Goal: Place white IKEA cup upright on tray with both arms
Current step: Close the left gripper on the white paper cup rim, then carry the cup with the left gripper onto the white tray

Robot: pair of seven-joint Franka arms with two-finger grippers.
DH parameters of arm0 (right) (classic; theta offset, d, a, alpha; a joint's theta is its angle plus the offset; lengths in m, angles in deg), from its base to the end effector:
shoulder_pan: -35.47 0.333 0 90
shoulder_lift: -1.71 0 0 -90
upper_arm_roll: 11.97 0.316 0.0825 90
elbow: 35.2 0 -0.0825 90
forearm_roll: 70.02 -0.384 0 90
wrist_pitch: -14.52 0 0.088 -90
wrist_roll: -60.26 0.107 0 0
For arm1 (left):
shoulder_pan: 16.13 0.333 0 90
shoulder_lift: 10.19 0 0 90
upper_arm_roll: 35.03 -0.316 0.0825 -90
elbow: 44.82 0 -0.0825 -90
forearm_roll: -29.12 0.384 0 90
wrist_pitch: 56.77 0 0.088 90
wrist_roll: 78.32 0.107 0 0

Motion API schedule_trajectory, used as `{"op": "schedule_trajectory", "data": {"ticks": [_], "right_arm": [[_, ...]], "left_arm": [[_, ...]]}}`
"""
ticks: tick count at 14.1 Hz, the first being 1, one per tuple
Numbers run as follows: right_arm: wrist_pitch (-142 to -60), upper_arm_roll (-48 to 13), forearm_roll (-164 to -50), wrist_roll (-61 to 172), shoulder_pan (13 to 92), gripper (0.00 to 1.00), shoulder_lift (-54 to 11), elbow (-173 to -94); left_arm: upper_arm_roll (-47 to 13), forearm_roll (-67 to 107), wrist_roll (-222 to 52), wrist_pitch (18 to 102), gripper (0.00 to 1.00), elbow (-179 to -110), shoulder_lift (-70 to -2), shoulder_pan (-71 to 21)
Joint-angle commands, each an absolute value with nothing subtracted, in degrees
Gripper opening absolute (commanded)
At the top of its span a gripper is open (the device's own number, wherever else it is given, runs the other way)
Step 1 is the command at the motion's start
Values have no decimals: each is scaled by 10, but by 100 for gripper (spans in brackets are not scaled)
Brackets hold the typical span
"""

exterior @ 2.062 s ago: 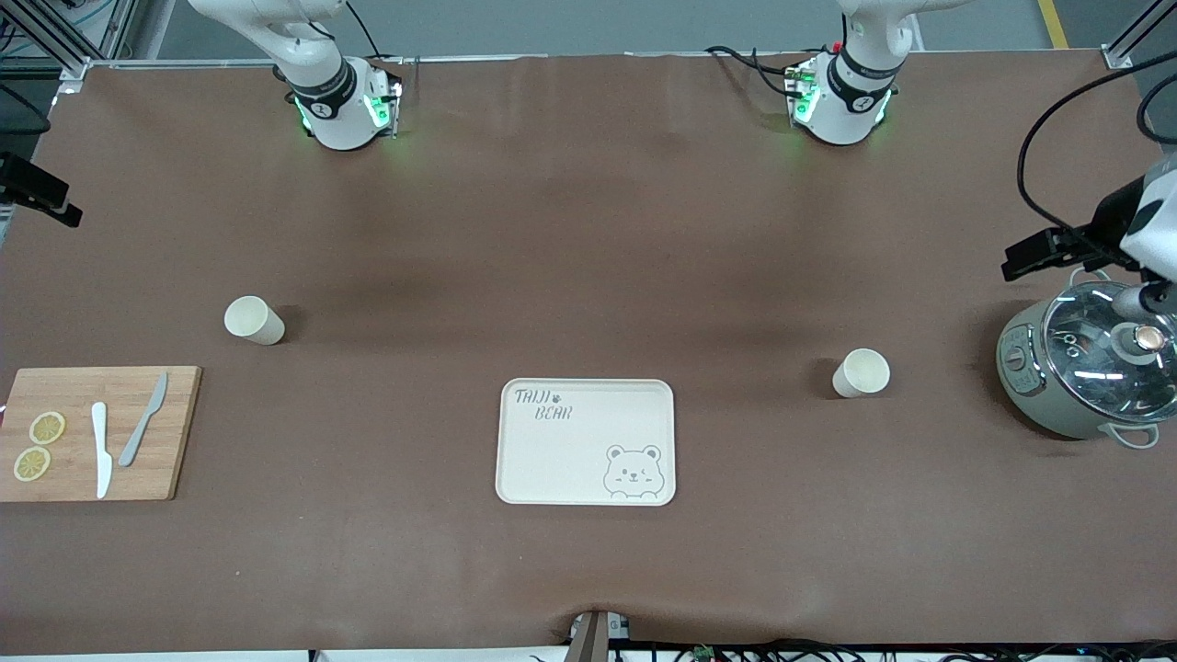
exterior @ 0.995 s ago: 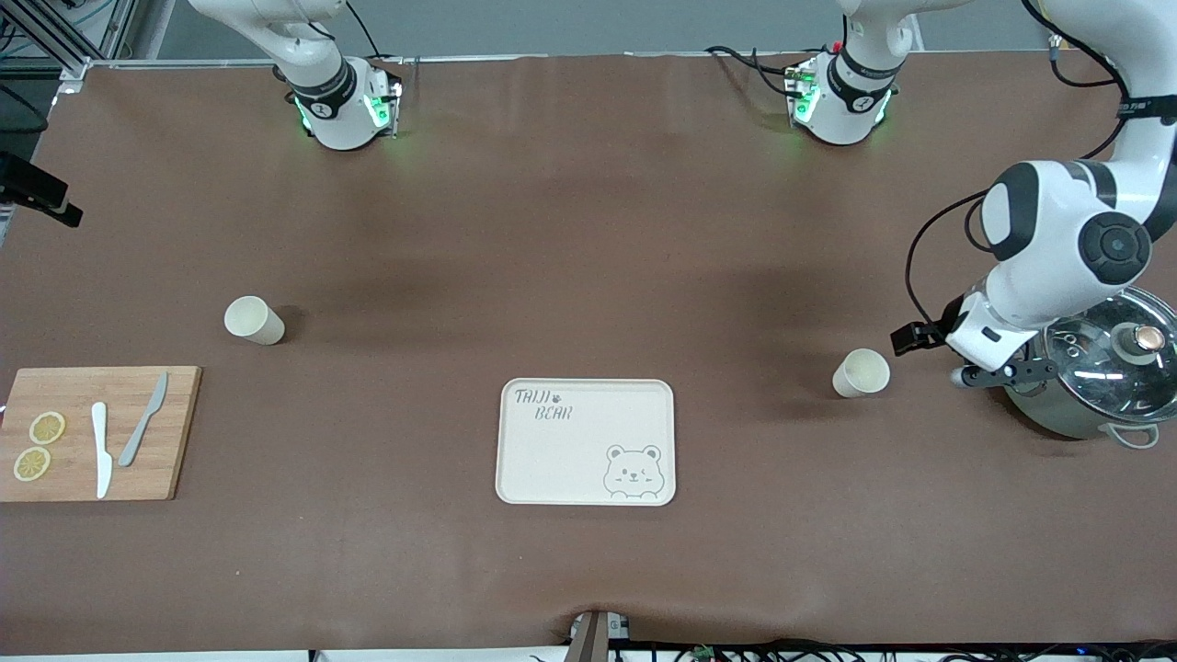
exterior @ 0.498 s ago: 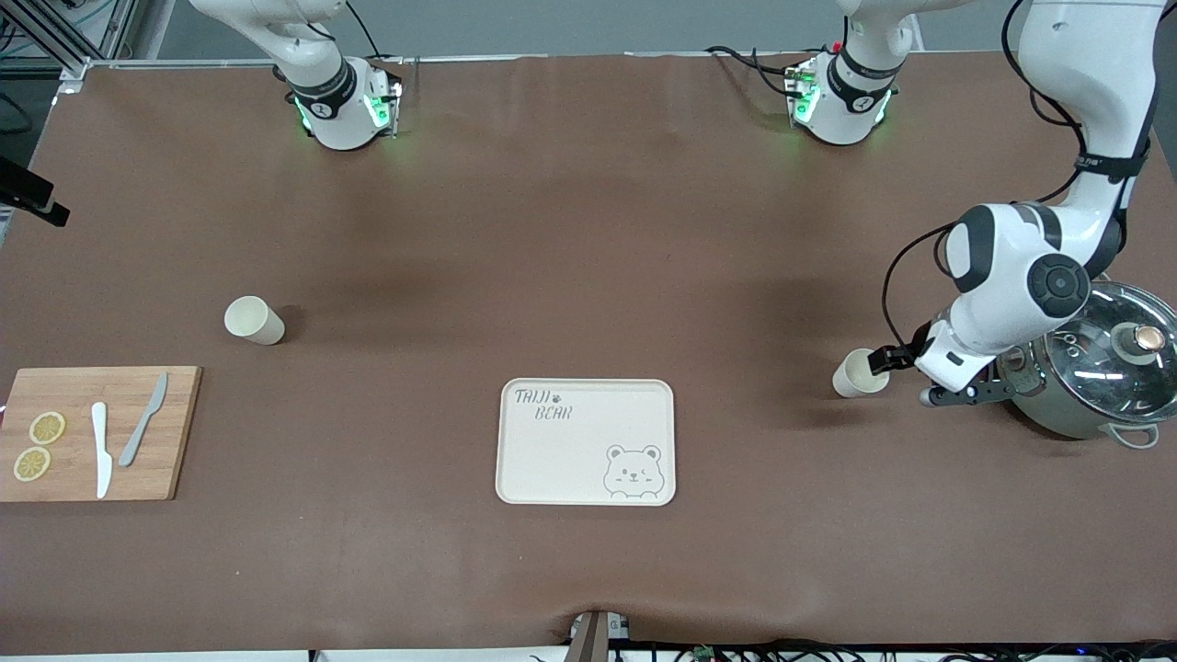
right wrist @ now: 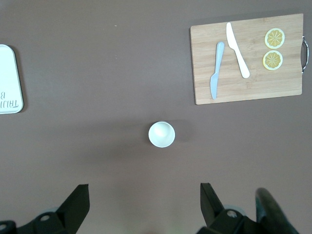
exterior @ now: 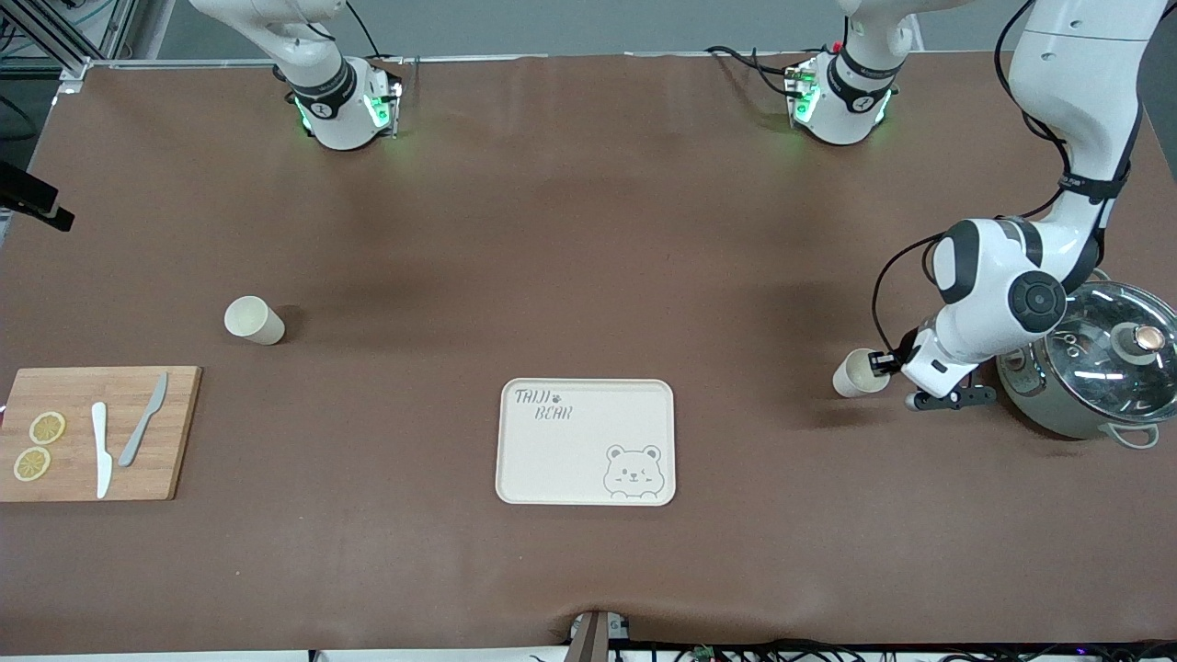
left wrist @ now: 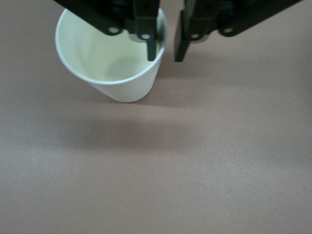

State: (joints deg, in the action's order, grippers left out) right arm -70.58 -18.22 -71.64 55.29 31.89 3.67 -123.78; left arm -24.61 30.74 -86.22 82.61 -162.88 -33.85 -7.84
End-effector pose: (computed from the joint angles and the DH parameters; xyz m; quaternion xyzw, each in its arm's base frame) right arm 0.5278 -0.0893 0.6473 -0.9989 0.0413 0.0112 0.0175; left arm 0.5889 -0.0203 0.2323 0.9984 0.0463 -0.0191 0.0259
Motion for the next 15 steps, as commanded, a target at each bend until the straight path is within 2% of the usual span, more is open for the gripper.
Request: {"op": "schedule_trajectory", "data": {"ticks": [1,5,7,12,15], "right_arm": [[-707,-178,-727,556,309,100,25,-1227],[-720,-176,-730,557,314,100,7,-1227],[-721,-177,-751,556,310,100,-3,-1233],[-719,-177,-752,555,311,100,-35,-1235],[-716,-178,-752,554,294,100,-51,-1234]], "left_arm": [[-241,304,-860,823,0,-1618,-332,-80],[-238,304,-861,811,0,-1579,-330,-104],[-238,302,-861,777,0,-1539,-337,-130],[-238,300,-961,679,0,-1410,-394,-207],[-238,298,-1039,671,0,-1354,-431,-259]]}}
